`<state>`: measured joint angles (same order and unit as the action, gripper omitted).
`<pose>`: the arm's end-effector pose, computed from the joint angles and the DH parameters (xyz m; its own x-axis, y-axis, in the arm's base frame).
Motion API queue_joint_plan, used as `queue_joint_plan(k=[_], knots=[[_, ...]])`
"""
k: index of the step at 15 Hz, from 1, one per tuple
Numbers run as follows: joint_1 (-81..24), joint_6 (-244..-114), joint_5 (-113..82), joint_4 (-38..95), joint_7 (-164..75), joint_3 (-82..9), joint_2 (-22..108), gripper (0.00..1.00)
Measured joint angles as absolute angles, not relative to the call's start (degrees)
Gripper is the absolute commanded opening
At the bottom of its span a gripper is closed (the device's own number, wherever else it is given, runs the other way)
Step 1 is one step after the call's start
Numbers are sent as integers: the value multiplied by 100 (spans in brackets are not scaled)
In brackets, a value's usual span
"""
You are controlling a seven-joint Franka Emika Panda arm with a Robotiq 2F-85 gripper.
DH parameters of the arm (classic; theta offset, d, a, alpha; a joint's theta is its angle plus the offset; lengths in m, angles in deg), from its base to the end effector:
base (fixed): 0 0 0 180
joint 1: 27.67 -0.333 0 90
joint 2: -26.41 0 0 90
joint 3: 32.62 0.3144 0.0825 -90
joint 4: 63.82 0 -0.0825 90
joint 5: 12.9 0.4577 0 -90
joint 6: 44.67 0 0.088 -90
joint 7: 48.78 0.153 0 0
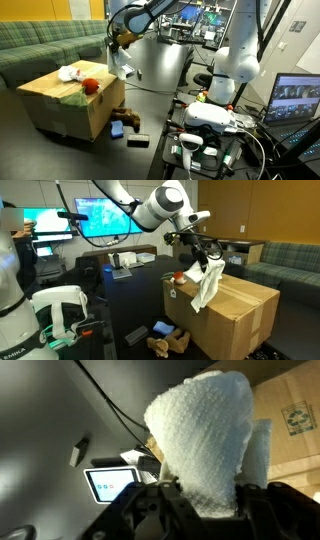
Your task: Put the objects on the table on the box and the objects on the box on the table
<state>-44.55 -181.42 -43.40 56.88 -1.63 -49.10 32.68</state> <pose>0.6481 -0.0161 0.2994 0.8543 -0.3615 0.3735 -0.4641 -0.8542 0.2346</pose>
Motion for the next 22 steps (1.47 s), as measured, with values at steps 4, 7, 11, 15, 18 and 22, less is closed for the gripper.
queue_joint_plan(k=[4,7,11,15,18,22], knots=[[-3944,-18163,-4239,5388,313,-4253,3595,5],[-3841,-18248,-4269,5153,800,-4109,4081,5],[-3841,-18392,-4319,4840,1338,-4108,4771,21],[-3877,-18596,-4319,4676,1530,-4108,5108,49],[-3929,-18772,-4319,4644,1618,-4108,5100,71],[-4045,-18909,-4368,4645,1740,-4122,4932,100]])
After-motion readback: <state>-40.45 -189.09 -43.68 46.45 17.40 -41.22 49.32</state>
